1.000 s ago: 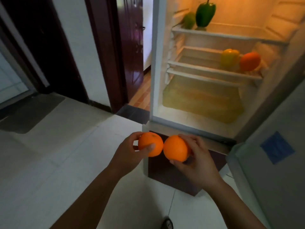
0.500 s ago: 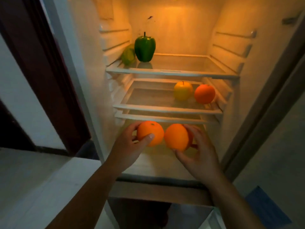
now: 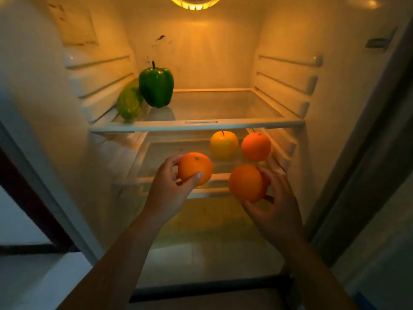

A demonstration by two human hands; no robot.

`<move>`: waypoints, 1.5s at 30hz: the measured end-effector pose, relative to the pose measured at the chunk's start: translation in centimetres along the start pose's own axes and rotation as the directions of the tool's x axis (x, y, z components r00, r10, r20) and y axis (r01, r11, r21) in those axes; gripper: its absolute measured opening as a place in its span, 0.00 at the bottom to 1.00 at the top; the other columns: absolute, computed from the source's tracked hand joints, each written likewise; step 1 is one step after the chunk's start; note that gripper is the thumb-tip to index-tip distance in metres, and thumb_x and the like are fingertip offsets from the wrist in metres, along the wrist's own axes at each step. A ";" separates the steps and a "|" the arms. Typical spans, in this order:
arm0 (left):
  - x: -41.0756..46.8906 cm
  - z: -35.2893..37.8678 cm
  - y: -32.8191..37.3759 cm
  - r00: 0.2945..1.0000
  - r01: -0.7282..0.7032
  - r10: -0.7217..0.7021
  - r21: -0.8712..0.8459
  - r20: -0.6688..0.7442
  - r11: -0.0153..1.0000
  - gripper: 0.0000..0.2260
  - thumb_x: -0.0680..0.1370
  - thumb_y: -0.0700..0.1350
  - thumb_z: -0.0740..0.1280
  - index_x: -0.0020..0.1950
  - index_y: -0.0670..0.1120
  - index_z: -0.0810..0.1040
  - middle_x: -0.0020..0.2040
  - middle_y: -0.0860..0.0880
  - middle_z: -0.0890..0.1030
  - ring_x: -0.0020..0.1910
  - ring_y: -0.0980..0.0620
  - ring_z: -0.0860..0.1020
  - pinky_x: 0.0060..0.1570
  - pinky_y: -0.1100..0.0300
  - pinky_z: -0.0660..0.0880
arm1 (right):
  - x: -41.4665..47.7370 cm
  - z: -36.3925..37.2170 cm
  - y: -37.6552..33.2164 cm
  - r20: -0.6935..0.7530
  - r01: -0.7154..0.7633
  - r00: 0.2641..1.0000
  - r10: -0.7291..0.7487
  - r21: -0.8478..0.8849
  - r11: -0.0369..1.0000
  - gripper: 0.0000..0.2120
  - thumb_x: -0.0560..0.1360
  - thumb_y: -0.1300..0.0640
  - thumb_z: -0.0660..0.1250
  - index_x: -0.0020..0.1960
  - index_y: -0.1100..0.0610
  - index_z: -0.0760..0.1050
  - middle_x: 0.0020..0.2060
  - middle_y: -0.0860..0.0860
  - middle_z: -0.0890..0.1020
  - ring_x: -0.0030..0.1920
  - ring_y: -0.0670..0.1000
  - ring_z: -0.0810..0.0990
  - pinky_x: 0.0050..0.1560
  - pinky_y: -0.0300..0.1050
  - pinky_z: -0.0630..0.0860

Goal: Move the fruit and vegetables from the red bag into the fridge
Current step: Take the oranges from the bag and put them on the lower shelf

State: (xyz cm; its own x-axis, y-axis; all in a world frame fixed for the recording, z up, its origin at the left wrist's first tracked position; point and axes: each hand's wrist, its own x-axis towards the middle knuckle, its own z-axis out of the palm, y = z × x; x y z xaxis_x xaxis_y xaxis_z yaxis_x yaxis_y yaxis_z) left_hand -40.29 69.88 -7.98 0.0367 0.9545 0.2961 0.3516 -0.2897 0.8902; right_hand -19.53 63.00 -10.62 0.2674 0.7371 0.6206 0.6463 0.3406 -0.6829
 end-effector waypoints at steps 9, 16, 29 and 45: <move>5.3 0.3 -2.7 1.000 -0.013 0.017 0.203 -0.017 0.979 0.26 0.71 0.52 0.71 0.66 0.48 0.68 0.62 0.47 0.73 0.58 0.47 0.74 0.51 0.55 0.71 | 1.8 1.5 -0.5 -0.053 -0.026 0.998 0.025 -0.006 1.000 0.34 0.61 0.49 0.73 0.65 0.45 0.66 0.64 0.42 0.66 0.67 0.50 0.68 0.56 0.58 0.76; 6.9 -0.2 -3.8 1.000 0.024 -0.023 0.241 -0.007 0.970 0.27 0.72 0.52 0.70 0.68 0.45 0.66 0.65 0.44 0.72 0.61 0.44 0.72 0.52 0.57 0.67 | 2.7 1.3 0.3 -0.091 -0.084 0.993 0.079 -0.062 0.994 0.36 0.63 0.49 0.76 0.67 0.46 0.65 0.68 0.54 0.68 0.67 0.55 0.68 0.58 0.60 0.74; 4.9 1.5 1.0 0.941 -0.332 0.289 0.311 0.177 0.891 0.27 0.72 0.53 0.70 0.69 0.50 0.66 0.68 0.50 0.69 0.66 0.49 0.67 0.57 0.60 0.64 | 2.2 0.9 0.8 -0.145 -0.116 0.985 0.098 -0.125 0.985 0.36 0.64 0.54 0.77 0.68 0.55 0.66 0.65 0.54 0.70 0.64 0.54 0.70 0.60 0.58 0.73; 5.8 4.7 0.8 0.802 -0.597 0.514 0.419 0.305 0.684 0.27 0.72 0.51 0.71 0.68 0.47 0.68 0.66 0.46 0.71 0.64 0.48 0.69 0.59 0.62 0.64 | 3.4 1.5 2.9 -0.143 -0.041 0.990 0.019 -0.149 0.988 0.36 0.66 0.55 0.76 0.70 0.54 0.64 0.66 0.53 0.67 0.66 0.51 0.67 0.62 0.52 0.71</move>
State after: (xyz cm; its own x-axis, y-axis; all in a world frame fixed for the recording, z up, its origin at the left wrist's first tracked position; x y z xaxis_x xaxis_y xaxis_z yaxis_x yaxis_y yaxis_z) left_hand -35.41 75.49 -7.18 0.4951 0.6382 0.5895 0.6106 -0.7383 0.2865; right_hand -17.87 67.36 -11.08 0.3791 0.6525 0.6562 0.7343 0.2194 -0.6424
